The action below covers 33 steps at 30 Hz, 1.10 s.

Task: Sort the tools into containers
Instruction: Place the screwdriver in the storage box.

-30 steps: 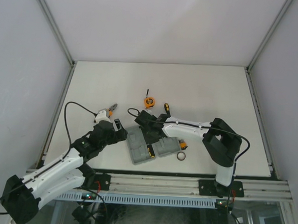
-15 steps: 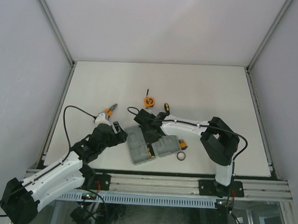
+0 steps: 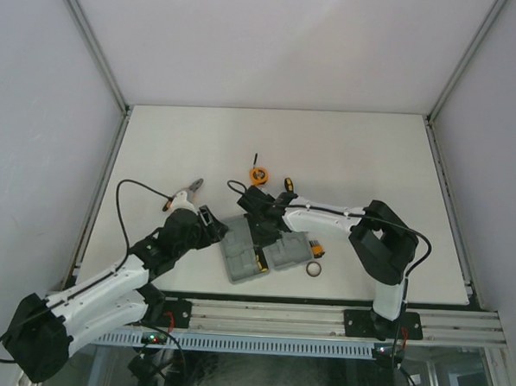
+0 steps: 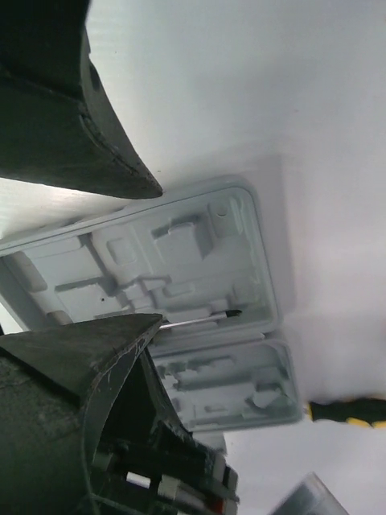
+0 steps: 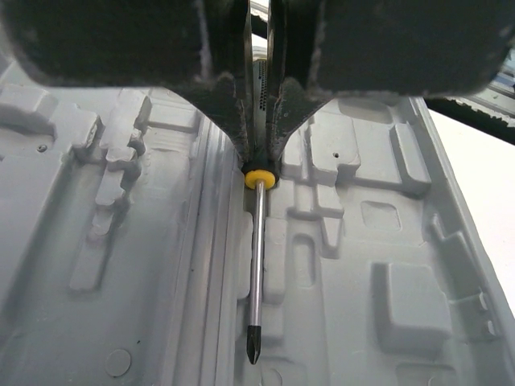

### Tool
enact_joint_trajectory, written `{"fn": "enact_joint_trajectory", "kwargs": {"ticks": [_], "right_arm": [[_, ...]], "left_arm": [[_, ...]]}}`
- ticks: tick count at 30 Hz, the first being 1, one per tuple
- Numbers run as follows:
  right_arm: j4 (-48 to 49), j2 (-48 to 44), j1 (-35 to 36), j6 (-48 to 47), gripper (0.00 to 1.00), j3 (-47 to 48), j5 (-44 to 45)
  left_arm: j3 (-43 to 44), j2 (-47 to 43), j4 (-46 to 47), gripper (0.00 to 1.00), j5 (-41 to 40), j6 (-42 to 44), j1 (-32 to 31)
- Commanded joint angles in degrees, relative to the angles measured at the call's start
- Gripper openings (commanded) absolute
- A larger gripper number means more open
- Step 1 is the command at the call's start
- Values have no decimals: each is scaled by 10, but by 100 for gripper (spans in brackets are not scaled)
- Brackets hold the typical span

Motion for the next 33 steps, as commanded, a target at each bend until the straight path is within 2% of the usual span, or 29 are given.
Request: {"fn": "enact_joint_trajectory", "kwargs": {"ticks": [1, 11, 16, 19, 28, 31, 33], "right_arm": [[-10, 88, 2, 12, 0, -88, 10], [17, 62, -1, 18, 0, -109, 5], [27, 38, 2, 20, 0, -110, 12], [43, -7, 2, 12, 0, -110, 9], [112, -147, -3, -28, 29, -68, -19], [129, -182, -12, -39, 47, -60, -23], [130, -199, -19, -43, 50, -60, -19]], "left_arm": [[42, 63, 63, 61, 46, -24, 3], [101, 179, 96, 52, 103, -15, 3], [111, 165, 67, 50, 85, 3, 3], [112, 132, 37, 51, 65, 20, 8], [99, 36, -67, 56, 8, 57, 35], [93, 16, -86, 58, 3, 60, 43], [89, 10, -93, 60, 1, 61, 46]]}}
